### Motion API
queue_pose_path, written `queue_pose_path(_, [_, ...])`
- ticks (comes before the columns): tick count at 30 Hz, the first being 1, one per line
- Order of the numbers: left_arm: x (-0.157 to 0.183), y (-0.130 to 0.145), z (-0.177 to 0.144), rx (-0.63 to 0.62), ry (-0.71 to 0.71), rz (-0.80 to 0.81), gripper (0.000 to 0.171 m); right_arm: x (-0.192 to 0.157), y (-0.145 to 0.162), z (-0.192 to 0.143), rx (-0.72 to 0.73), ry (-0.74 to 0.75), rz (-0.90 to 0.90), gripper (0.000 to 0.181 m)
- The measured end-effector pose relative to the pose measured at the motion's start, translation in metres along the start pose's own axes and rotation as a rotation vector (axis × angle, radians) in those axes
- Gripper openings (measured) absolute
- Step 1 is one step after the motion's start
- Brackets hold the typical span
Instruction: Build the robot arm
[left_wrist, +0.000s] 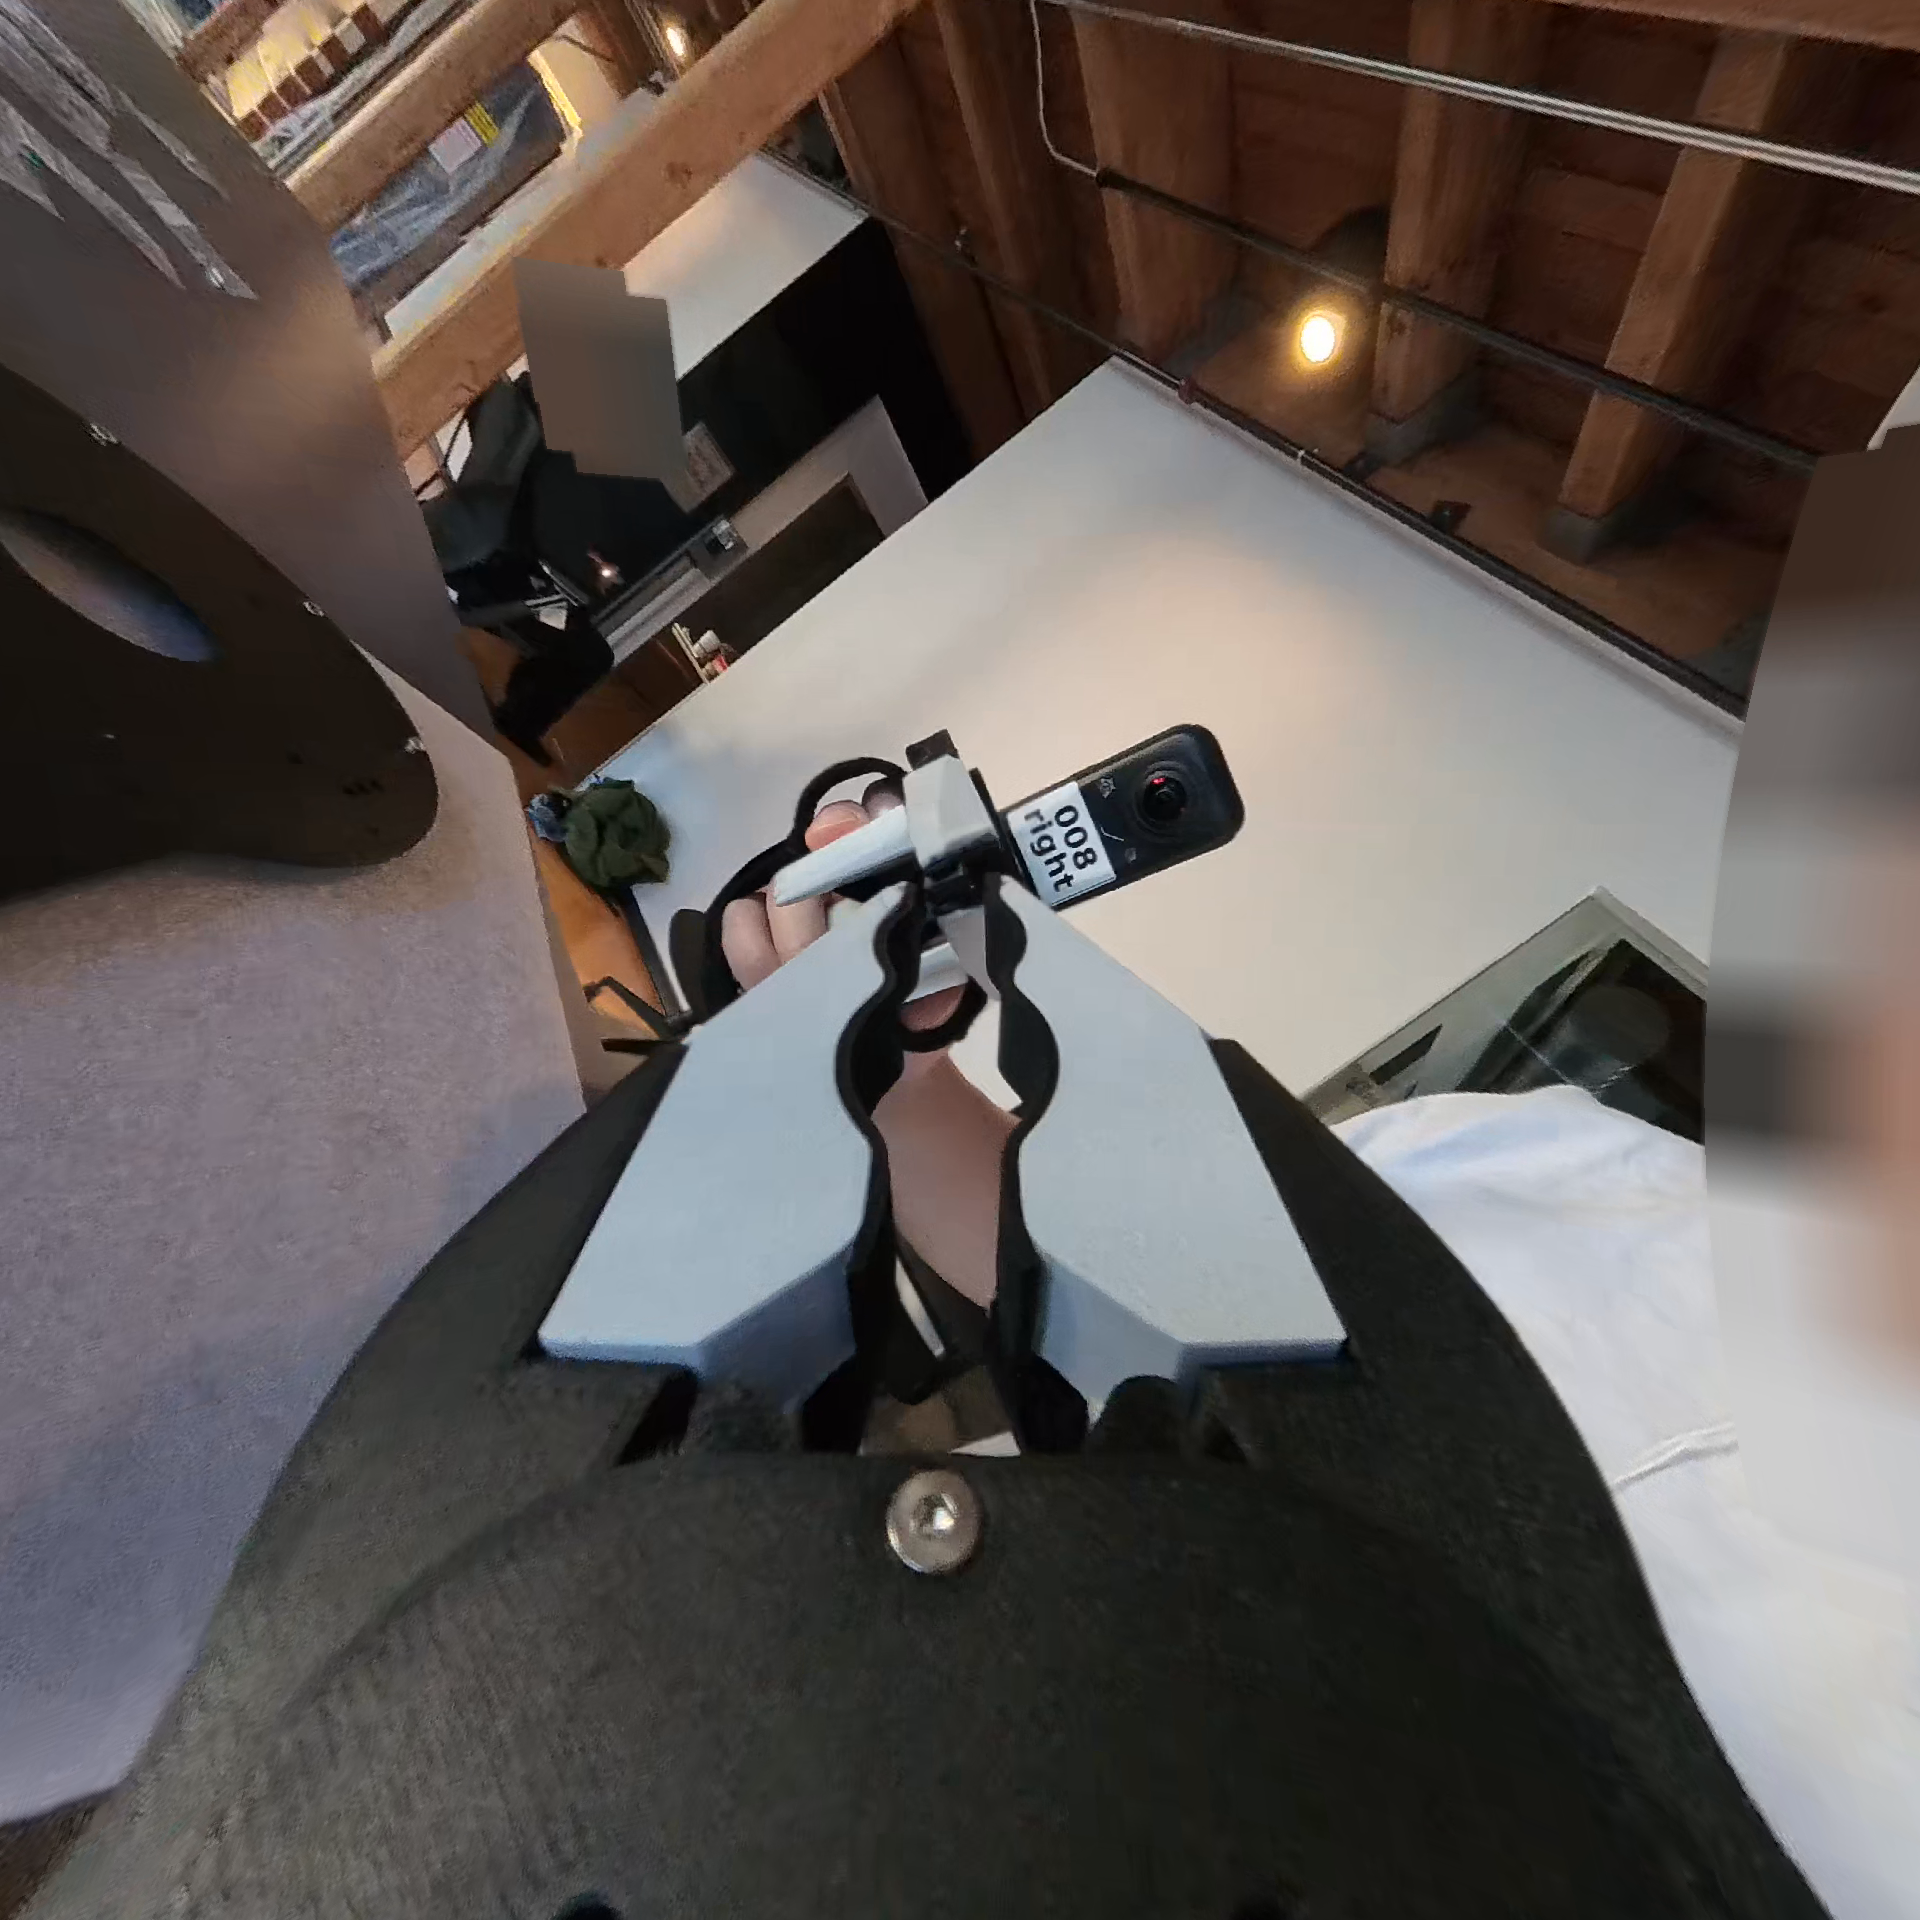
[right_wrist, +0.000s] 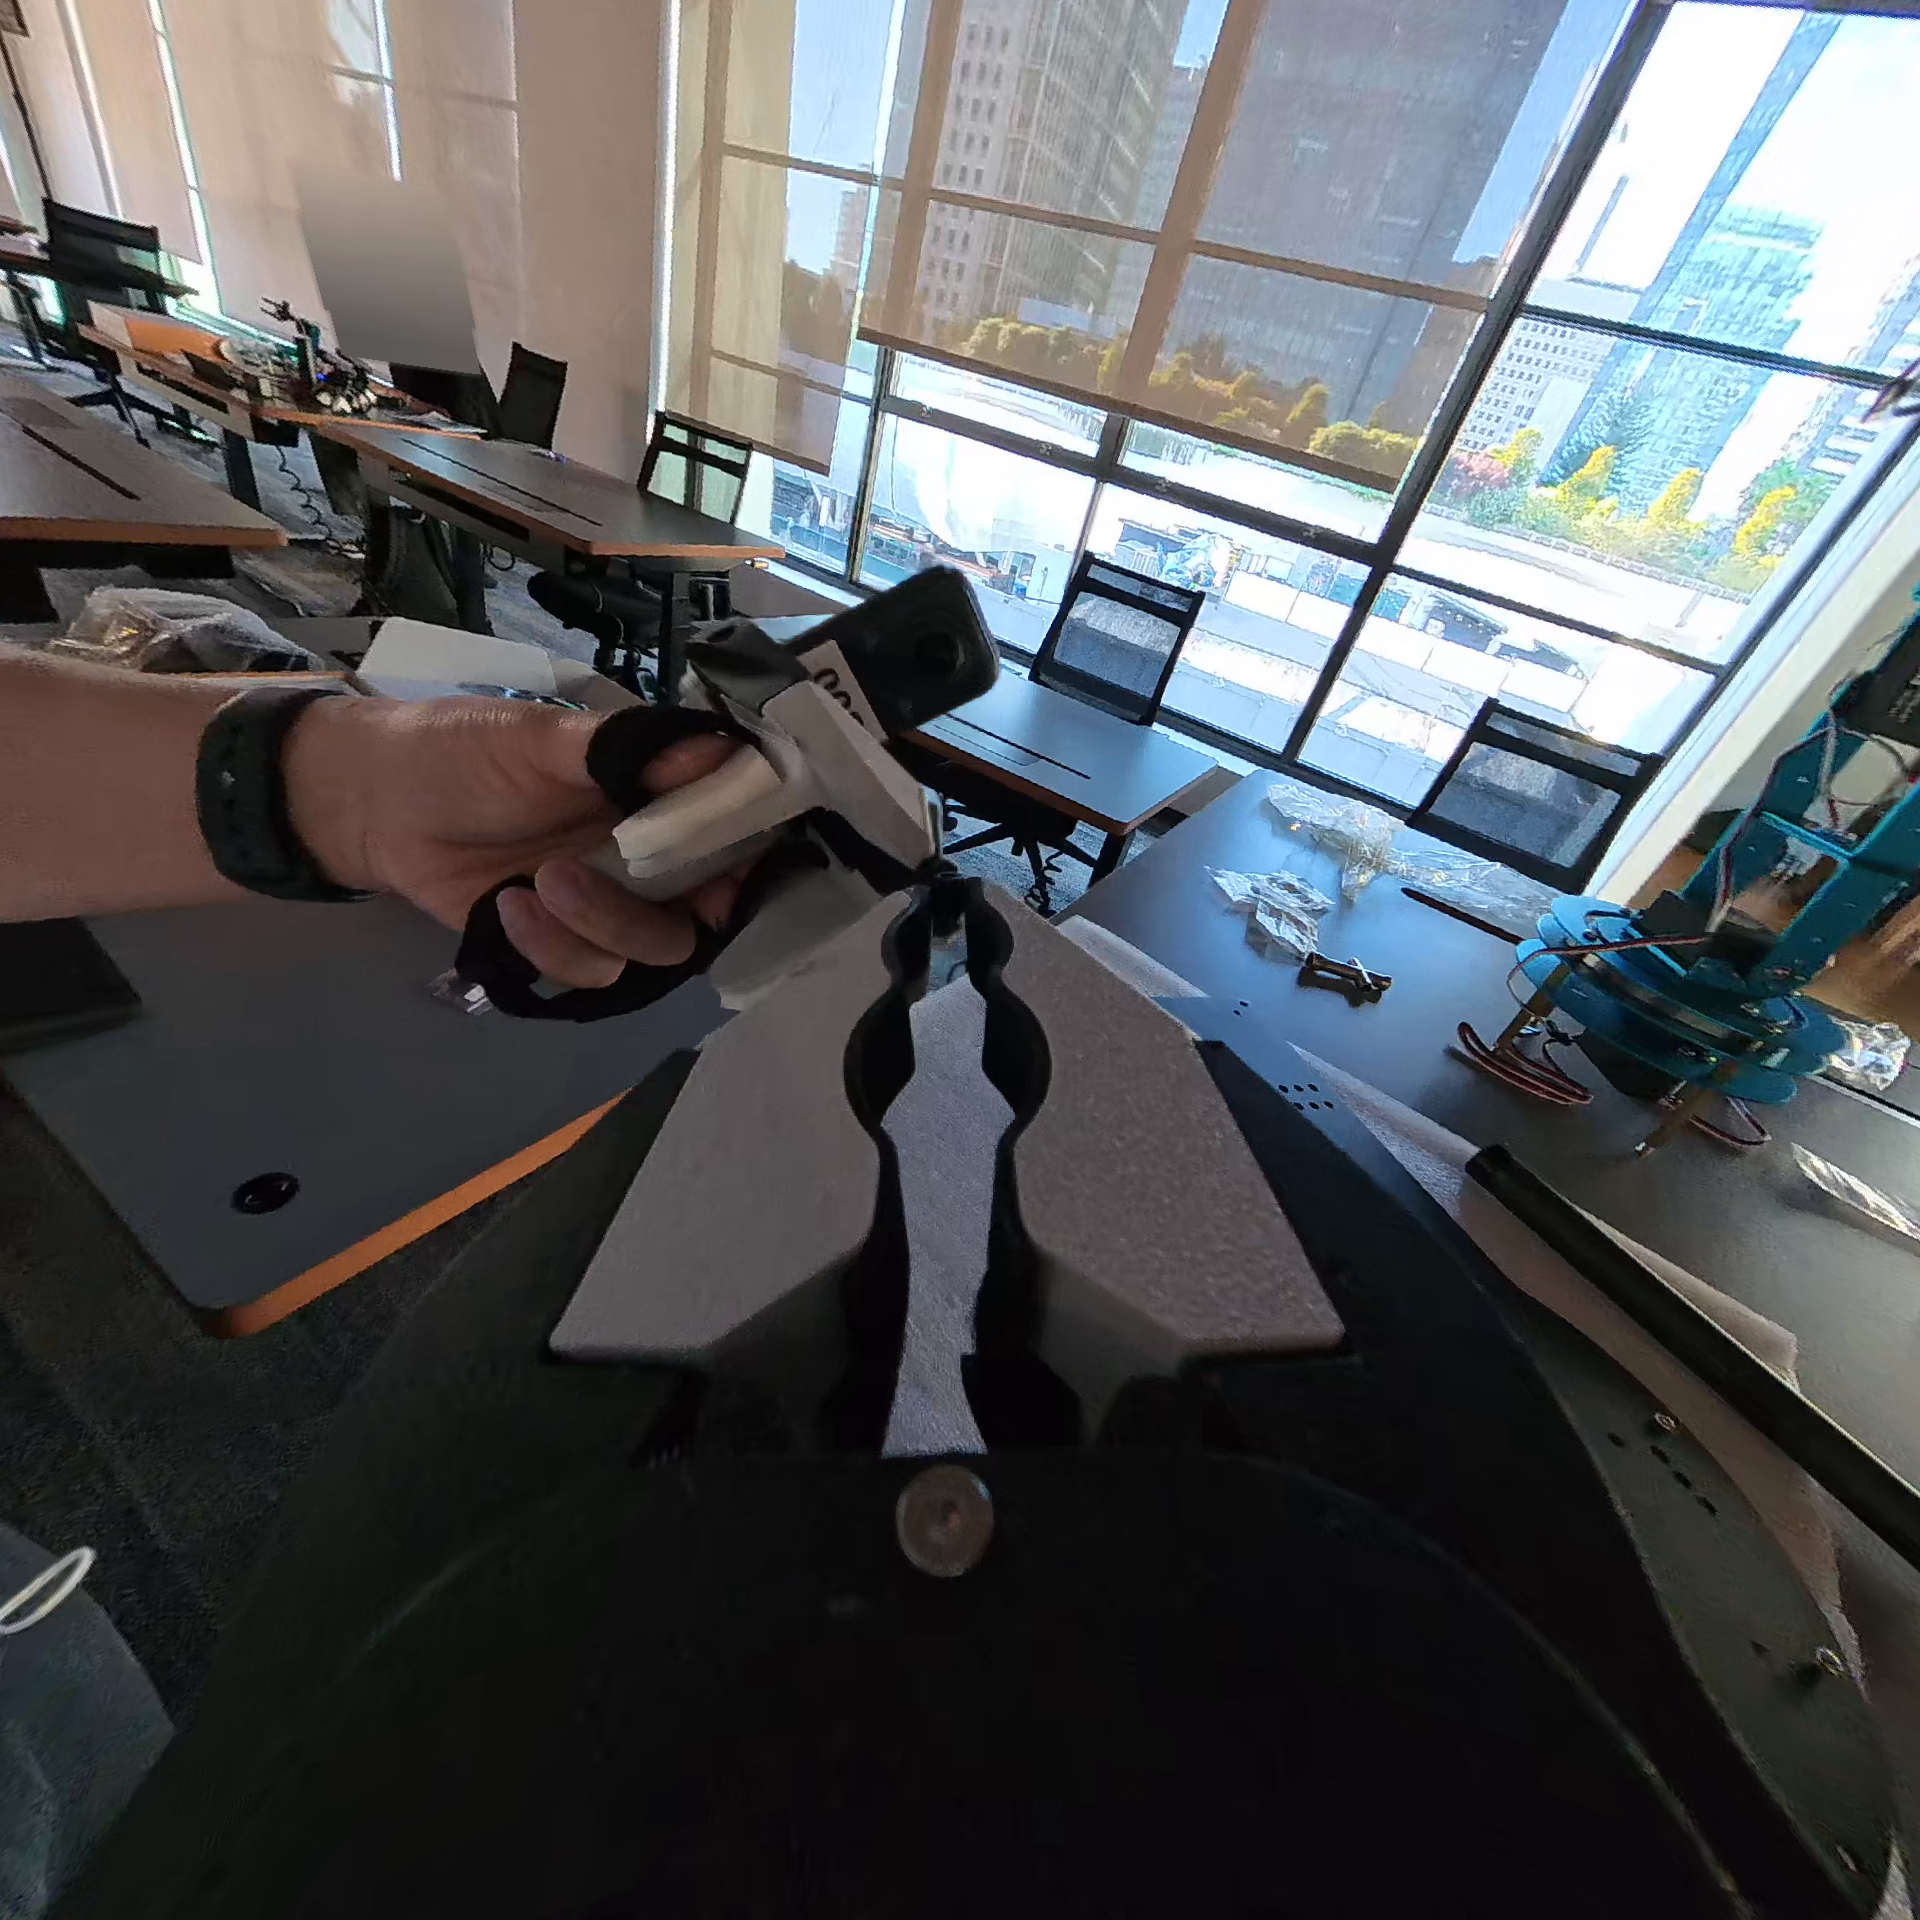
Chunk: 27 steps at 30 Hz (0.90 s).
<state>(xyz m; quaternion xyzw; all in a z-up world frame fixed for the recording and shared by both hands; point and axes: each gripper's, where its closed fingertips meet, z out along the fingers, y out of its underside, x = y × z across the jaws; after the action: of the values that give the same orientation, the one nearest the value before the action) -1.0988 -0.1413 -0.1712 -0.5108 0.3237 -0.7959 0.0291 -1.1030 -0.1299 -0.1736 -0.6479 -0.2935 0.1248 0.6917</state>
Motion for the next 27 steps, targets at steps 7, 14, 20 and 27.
queue_pose_path(7, [-0.011, -0.002, 0.008, -0.03, -0.009, -0.003, 0.006, 0.006, 0.009, 0.001, -0.036, -0.023, -0.002, 0.005])
queue_pose_path(14, [-0.022, -0.005, 0.007, -0.094, -0.08, -0.026, 0.006, 0.013, 0.015, 0.003, -0.098, 0.021, 0.011, 0.005])
queue_pose_path(20, [-0.015, -0.005, 0.005, -0.154, -0.024, -0.071, 0.006, 0.01, 0.009, 0.004, -0.065, 0.057, 0.063, 0.004])
queue_pose_path(27, [-0.024, -0.016, -0.01, -0.129, -0.049, -0.008, 0.026, 0.024, 0.026, -0.02, -0.025, 0.213, 0.227, 0.003])
